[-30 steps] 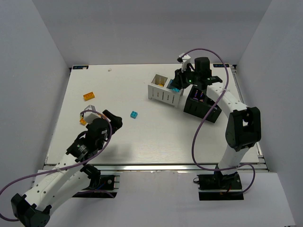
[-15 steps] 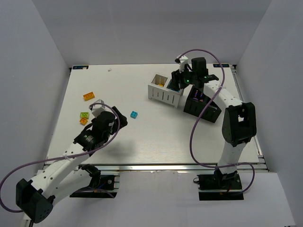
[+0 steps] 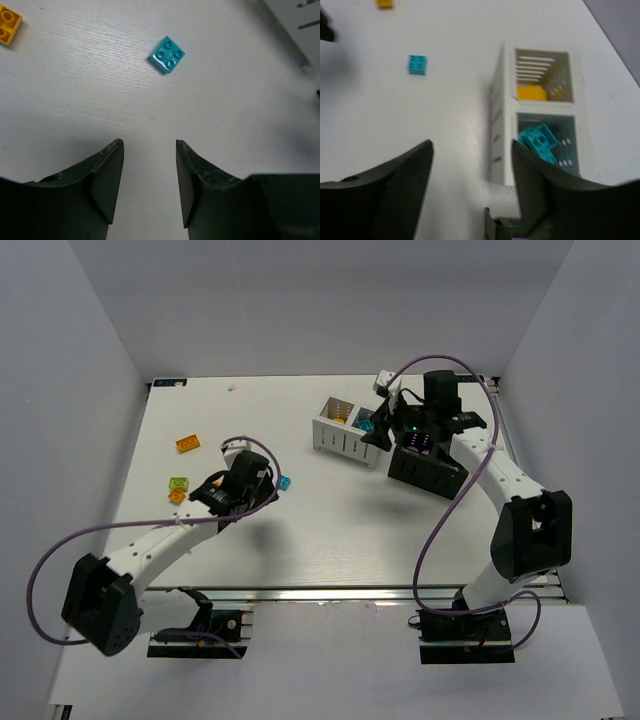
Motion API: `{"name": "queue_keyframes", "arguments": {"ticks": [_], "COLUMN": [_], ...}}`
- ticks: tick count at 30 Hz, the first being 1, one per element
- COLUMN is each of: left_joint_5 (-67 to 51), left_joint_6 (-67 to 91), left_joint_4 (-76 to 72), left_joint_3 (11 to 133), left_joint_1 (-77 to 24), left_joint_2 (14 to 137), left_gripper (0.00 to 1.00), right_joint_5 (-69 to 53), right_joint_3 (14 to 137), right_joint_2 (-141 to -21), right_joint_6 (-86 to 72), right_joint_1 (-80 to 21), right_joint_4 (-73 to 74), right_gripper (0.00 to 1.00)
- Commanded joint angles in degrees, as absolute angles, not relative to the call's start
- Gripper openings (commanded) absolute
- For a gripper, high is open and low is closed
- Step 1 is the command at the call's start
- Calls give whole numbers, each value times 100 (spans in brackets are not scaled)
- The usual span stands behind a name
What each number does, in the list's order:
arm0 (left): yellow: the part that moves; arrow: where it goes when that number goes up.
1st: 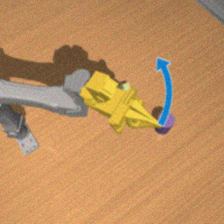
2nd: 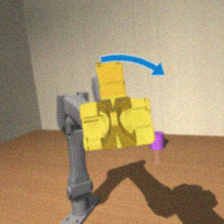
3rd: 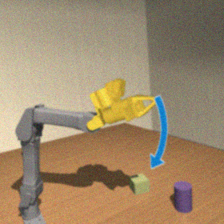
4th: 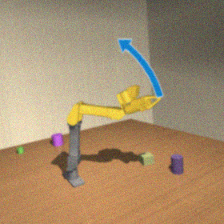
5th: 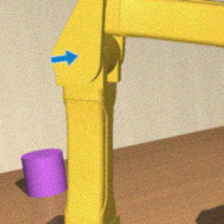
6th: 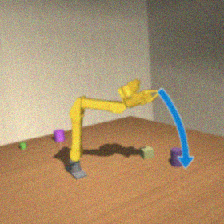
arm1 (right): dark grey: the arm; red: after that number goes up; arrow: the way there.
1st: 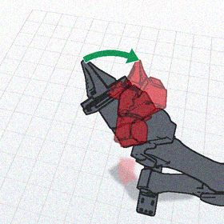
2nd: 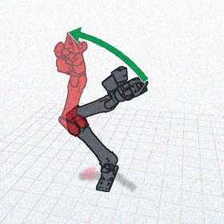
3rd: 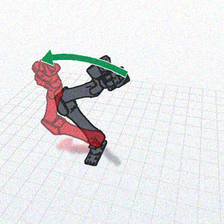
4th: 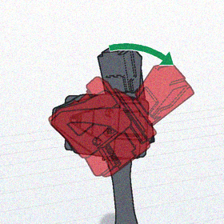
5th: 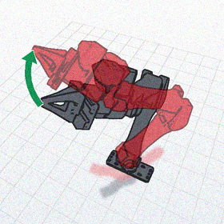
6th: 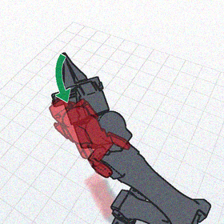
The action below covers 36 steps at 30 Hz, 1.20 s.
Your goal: Sort the legos into containers by color
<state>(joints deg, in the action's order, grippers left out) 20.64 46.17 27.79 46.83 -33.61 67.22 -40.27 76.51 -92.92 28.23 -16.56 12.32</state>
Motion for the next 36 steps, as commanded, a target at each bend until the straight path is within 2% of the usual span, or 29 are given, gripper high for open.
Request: {"name": "queue_keyframes", "arguments": {"ticks": [1, 2, 3, 4, 5, 6, 9, 12, 17, 24, 36], "left_joint_5": [1505, 1425, 1346, 1275, 1196, 1152, 1029, 765, 589, 492, 448], "left_joint_6": [4009, 3764, 3649, 3560, 3386, 3262, 2568, 1734, 802, 457, 562], "left_joint_4": [2769, 2786, 2786, 2804, 2804, 2804, 2795, 2812, 2751, 2813, 2593], "left_joint_3": [5036, 5158, 5220, 5282, 5352, 5509, 5904, 6317, 6776, 7259, 7401], "left_joint_1": [-3173, -3121, -3016, -2971, -2927, -2875, -2830, -2821, -2821, -2725, -2663], "left_joint_2": [7301, 7452, 7592, 7863, 7997, 8129, 8638, 9201, 9746, 10450, 10898], "left_gripper": [56, 57, 60, 69, 72, 75, 80, 82, 83, 81, 67], "right_joint_5": [-5542, -5702, -5800, -5905, -5915, -5906, -5775, -5617, -5564, -5537, -5528], "right_joint_3": [7831, 7779, 7700, 7525, 7419, 7296, 6935, 6689, 6425, 6311, 6275], "right_joint_2": [-9185, -9106, -9045, -8966, -8808, -8720, -8438, -8253, -8060, -7989, -7980], "right_joint_6": [4223, 4297, 4315, 4289, 4080, 3930, 3806, 3815, 3709, 3533, 3472], "right_joint_1": [-1652, -1644, -1652, -1652, -1652, -1661, -1661, -1661, -1652, -1626, -1538], "right_joint_4": [2341, 2451, 2487, 2452, 2348, 2216, 2057, 2066, 2004, 1890, 1855], "right_gripper": [64, 56, 34, 26, 23, 27, 54, 64, 66, 66, 66]}}
